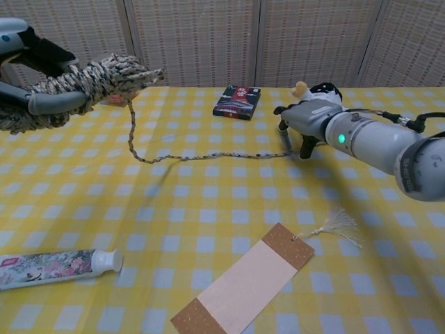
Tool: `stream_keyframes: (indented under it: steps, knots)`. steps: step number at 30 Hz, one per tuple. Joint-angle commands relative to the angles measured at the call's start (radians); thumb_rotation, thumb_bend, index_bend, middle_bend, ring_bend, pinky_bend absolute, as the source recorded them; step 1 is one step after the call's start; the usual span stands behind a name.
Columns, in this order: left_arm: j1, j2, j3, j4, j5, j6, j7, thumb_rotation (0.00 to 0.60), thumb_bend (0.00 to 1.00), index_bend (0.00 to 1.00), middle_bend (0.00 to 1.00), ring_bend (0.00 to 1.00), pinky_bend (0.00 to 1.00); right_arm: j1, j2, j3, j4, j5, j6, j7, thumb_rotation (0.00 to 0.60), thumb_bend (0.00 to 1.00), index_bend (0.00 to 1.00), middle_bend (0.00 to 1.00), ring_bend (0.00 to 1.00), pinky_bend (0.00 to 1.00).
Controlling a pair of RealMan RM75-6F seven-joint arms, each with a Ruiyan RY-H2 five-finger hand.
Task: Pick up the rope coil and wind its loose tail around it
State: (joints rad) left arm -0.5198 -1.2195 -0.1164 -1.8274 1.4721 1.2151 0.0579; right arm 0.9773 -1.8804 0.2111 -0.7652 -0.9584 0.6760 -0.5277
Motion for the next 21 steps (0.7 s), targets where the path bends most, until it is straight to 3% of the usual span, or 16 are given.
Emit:
stream_keyframes:
  steps: [1, 21]
  knots:
    - [0.001, -0.001, 0.0, 0.001, 0.0, 0.0, -0.001, 0.371, 0.31, 0.74, 0.72, 0.56, 0.22, 0.0, -0.007, 0.002, 0.015, 0.006, -0.009, -0.004, 0.6, 0.33, 0.47, 0.0, 0.0, 0.0]
    - [0.005, -0.005, 0.0, 0.012, -0.002, -0.004, -0.012, 0.366, 0.31, 0.74, 0.72, 0.56, 0.21, -0.003, -0.044, 0.011, 0.088, -0.019, -0.02, 0.019, 0.6, 0.34, 0.56, 0.02, 0.0, 0.0]
